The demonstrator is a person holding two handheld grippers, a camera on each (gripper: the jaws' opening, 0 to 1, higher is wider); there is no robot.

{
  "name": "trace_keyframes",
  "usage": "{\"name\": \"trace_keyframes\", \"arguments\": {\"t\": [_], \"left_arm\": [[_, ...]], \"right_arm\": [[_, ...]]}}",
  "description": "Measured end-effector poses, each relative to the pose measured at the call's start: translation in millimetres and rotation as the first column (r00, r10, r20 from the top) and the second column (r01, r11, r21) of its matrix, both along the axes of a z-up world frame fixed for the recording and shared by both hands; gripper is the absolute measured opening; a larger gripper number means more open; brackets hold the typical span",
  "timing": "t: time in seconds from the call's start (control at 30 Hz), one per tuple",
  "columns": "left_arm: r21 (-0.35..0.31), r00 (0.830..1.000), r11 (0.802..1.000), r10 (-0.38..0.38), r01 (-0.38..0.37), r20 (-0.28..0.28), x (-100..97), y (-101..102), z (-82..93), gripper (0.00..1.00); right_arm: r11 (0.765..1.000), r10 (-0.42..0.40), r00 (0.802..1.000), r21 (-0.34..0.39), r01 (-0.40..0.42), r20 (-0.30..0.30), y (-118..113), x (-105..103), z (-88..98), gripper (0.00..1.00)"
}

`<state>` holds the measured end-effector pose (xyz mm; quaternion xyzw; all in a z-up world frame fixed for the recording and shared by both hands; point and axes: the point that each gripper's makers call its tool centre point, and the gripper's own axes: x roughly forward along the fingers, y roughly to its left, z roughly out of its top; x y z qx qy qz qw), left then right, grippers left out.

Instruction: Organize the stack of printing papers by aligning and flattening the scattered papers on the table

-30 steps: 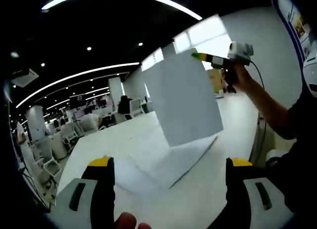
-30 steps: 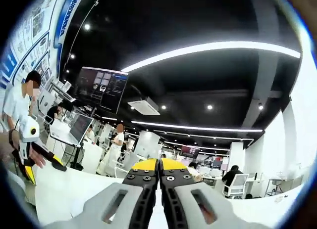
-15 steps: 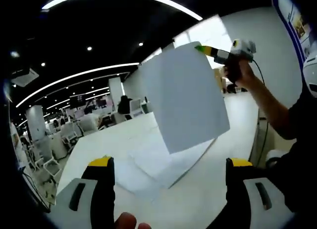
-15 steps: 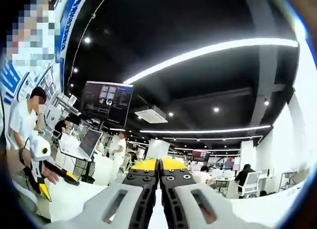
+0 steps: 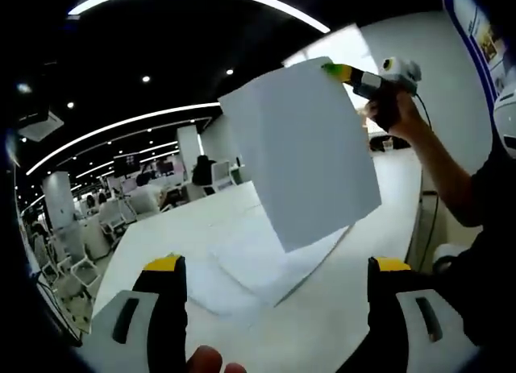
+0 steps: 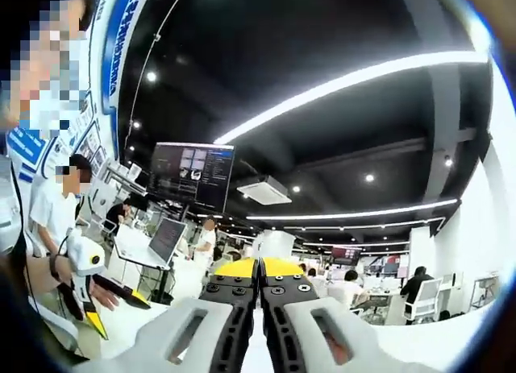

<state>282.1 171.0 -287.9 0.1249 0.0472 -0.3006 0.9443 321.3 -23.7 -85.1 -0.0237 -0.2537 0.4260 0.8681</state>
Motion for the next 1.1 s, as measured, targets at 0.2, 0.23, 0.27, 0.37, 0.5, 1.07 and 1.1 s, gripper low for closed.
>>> {"name": "trace_keyframes", "arguments": {"t": [0.2,0.23,0.27,0.37,0.5,1.07,1.1], "left_arm": [[-0.002,1.000,1.000,0.002,-0.002,0.005,-0.2,0.9,2.4,0.95],[-0.003,1.000,1.000,0.002,-0.002,0.005,-0.1,1.0,2.6,0.95],[-0.003,1.000,1.000,0.002,-0.002,0.005,-0.2,1.1,2.6,0.95],[-0.002,1.000,1.000,0.002,-0.002,0.005,-0.2,1.3,2.9,0.95],[-0.003,1.000,1.000,0.004,-0.004,0.009,-0.5,1.8,4.1,0.95],[-0.005,1.000,1.000,0.007,-0.007,0.008,0.5,0.9,3.5,0.95],[-0.006,1.000,1.000,0.008,-0.008,0.008,0.7,1.0,3.4,0.95]], "right_arm": [[0.999,0.039,0.999,0.006,-0.039,-0.005,2.2,-5.8,2.3,0.00],[0.999,0.046,0.999,0.009,-0.046,-0.007,2.1,-6.2,2.6,0.00],[0.999,0.053,0.999,0.013,-0.053,-0.010,2.1,-6.7,2.9,0.00],[0.996,0.085,0.996,0.028,-0.084,-0.025,2.9,-8.9,3.8,0.00],[0.988,0.147,0.988,0.052,-0.145,-0.045,5.3,-14.7,5.8,0.00],[0.950,0.306,0.948,0.097,-0.298,-0.083,13.3,-34.2,7.0,0.00],[0.947,0.314,0.946,0.098,-0.306,-0.084,13.7,-35.1,7.2,0.00]]}}
